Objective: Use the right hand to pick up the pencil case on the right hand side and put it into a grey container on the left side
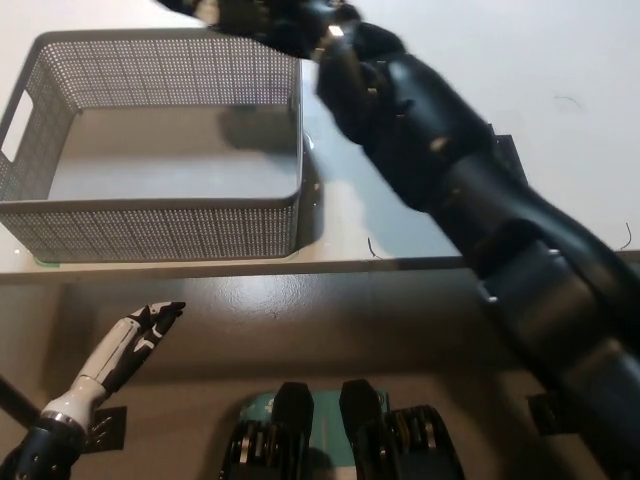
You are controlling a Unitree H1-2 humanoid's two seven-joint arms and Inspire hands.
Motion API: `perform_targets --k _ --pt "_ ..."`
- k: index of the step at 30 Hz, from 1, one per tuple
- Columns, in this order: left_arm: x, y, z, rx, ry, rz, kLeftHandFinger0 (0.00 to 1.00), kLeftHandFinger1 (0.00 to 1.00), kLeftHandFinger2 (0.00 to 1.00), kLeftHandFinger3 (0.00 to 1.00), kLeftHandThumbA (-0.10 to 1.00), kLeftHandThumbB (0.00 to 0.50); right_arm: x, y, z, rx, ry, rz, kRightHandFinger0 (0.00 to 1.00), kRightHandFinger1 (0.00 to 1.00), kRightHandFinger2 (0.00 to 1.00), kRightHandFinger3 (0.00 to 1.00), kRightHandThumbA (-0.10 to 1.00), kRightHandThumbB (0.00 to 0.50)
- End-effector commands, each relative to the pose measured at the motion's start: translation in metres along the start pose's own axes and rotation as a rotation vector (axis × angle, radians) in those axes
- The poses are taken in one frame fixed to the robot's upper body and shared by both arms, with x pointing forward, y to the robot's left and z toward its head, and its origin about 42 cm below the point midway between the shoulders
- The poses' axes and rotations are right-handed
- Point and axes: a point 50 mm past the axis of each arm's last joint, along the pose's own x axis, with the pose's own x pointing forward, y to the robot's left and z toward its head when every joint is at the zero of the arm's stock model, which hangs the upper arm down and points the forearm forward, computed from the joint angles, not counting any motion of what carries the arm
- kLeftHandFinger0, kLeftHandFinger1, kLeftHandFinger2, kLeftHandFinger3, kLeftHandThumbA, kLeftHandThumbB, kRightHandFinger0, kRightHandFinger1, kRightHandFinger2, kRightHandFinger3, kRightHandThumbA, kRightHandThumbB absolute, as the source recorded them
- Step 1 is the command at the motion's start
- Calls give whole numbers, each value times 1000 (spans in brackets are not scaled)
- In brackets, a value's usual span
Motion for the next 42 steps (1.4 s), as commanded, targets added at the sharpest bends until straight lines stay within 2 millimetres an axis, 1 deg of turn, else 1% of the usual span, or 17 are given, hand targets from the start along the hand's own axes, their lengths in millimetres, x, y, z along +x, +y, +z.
perform_targets --k 1,4,7,10,11,14,18,24,26,27,28,29,30,31,33,34,42 --pt "6 16 11 74 -67 -13 943 892 840 846 1000 500 38 -25 64 31 -116 -80 0 264 683 652 -100 178" --pt "7 13 15 107 -84 -24 976 929 857 839 1000 500 39 -11 77 20 -127 -45 0 284 764 731 -100 185" --pt "9 13 17 93 -89 -29 980 953 866 839 1000 500 35 -1 79 28 -138 -31 0 253 757 721 -100 164" --pt "11 15 18 106 -90 -37 976 949 871 844 1000 500 32 5 76 32 -134 -31 0 222 749 696 -100 190" --pt "12 16 19 109 -92 -38 973 947 871 843 1000 500 31 6 74 34 -129 -23 0 223 762 716 -100 158" --pt "13 17 20 111 -94 -50 967 938 881 853 1000 500 27 10 66 37 -118 -16 0 292 838 837 -100 154" --pt "17 18 20 89 -90 -59 940 921 874 856 1000 500 22 13 57 47 -107 -20 0 339 816 884 -100 115" --pt "17 19 21 79 -90 -65 952 922 882 857 1000 500 18 17 48 46 -75 -4 0 402 836 935 -100 131" --pt "19 19 22 74 -93 -65 931 910 875 852 1000 500 17 18 45 58 -48 6 3 413 828 875 -100 180" --pt "20 19 22 74 -96 -64 917 892 860 849 1000 500 17 19 42 39 -10 30 119 510 894 937 53 247" --pt "20 20 22 73 -98 -62 914 888 856 848 1000 500 18 19 40 28 6 50 136 463 788 871 172 259" --pt "21 20 22 74 -97 -64 908 880 852 848 1000 500 18 19 39 33 10 71 320 578 814 930 297 293" --pt "21 20 22 76 -98 -69 915 889 860 854 1000 500 18 19 36 34 23 138 859 1000 1000 1000 567 344" --pt "22 20 23 77 -98 -72 925 900 869 855 1000 500 18 19 31 25 42 209 1000 1000 1000 1000 738 395" --pt "22 21 23 81 -102 -74 941 915 886 860 1000 500 18 20 28 -1 74 275 1000 1000 1000 1000 960 472" --pt "21 21 24 83 -104 -76 944 918 890 862 1000 500 17 20 25 -5 82 288 1000 1000 1000 1000 1000 497" --pt "23 23 26 88 -110 -80 989 941 895 869 1000 500 12 19 17 9 97 311 1000 1000 1000 1000 1000 500"
